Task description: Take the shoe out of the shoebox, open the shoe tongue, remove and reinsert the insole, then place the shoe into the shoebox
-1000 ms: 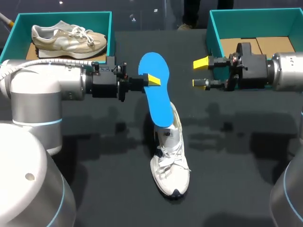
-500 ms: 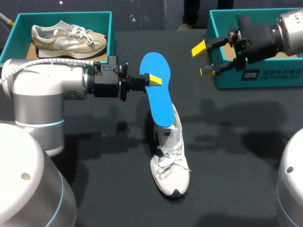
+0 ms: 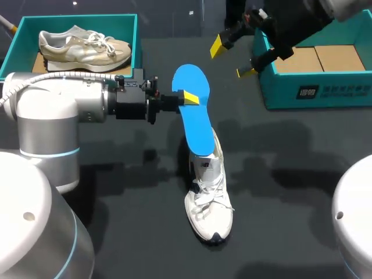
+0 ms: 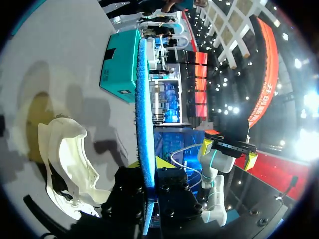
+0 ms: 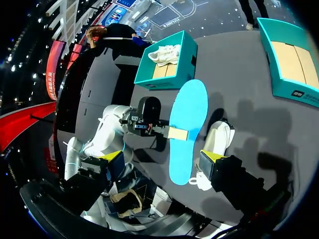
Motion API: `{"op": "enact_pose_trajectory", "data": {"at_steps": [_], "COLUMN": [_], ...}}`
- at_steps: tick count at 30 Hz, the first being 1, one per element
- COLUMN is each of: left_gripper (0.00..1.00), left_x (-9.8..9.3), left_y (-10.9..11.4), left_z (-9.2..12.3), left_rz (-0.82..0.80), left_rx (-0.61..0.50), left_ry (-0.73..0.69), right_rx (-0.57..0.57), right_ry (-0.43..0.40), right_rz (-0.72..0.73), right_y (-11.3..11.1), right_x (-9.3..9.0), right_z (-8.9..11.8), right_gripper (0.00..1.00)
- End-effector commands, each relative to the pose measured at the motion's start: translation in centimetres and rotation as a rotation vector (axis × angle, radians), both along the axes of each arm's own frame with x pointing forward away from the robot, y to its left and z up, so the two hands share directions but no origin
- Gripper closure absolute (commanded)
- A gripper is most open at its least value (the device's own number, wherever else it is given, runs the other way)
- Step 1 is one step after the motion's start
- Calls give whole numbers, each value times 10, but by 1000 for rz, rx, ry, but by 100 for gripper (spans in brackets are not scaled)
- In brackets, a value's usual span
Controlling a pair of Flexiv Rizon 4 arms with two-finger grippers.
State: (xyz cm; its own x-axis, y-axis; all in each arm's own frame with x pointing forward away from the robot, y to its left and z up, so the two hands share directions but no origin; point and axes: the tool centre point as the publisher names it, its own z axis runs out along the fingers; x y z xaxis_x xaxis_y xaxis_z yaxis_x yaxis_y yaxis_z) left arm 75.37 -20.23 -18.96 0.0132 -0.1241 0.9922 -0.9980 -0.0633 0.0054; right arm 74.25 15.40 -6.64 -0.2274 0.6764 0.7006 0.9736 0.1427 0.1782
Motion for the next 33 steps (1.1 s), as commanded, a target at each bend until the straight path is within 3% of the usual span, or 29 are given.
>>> {"op": "enact_pose_trajectory", "data": {"at_steps": [1,12,25,33], "left_gripper": [100,100,100,100], "left_x": [-2,-2,-2,-2], "left_y": [1,1,1,1], "left_z": [0,0,0,0], "left_rz": [2,2,2,2], "left_rx": [1,1,1,1], "left_ry": [-1,-1,-1,-1], "right_rx": [-351,-546,-746,-790], "right_ry": [-33,-19,6,21], "right_rz": [-57,-69,-164,-178], "right_y": [18,54,66,73], "right_x": [4,-4,-9,-10], "right_z": [9,15,24,22], "right_gripper": [0,0,0,0]}}
